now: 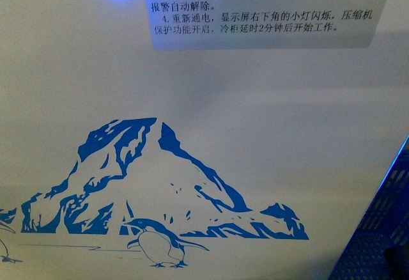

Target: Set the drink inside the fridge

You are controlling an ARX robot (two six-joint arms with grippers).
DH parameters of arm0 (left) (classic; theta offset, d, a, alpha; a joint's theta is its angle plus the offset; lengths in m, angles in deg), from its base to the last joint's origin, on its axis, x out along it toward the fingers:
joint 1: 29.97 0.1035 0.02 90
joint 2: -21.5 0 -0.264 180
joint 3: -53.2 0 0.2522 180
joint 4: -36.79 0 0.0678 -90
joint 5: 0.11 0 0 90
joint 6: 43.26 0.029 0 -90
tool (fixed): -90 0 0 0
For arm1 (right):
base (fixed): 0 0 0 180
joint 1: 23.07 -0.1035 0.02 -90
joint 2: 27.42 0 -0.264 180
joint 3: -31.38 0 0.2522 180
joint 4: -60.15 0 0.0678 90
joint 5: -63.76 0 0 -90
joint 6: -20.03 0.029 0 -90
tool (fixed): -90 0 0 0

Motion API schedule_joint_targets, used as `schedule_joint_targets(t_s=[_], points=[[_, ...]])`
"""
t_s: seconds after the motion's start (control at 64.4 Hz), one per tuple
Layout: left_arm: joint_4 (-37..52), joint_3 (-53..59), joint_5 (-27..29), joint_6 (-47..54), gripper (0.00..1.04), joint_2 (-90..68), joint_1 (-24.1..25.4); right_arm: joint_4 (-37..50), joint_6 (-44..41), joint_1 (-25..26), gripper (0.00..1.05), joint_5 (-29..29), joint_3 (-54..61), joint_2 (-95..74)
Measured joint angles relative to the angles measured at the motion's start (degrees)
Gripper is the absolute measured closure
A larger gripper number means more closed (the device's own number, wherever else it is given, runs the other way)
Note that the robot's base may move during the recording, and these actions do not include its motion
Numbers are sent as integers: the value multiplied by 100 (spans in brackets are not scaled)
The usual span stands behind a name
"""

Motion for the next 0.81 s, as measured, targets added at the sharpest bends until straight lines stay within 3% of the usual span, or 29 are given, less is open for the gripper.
schedule_joint_targets(t_s=[0.155,0.233,0.404,0.559,0.807], points=[[0,0,0,2,8,0,0,-42,216,-55,60,-308,4,-2],[0,0,0,0,8,0,0,-39,254,-61,64,-345,31,35],[0,0,0,0,8,0,0,94,273,-66,67,-468,184,190],[0,0,0,2,8,0,0,439,339,-111,68,-1204,946,767],[0,0,0,0,8,0,0,907,144,-302,68,-1985,2715,3783]])
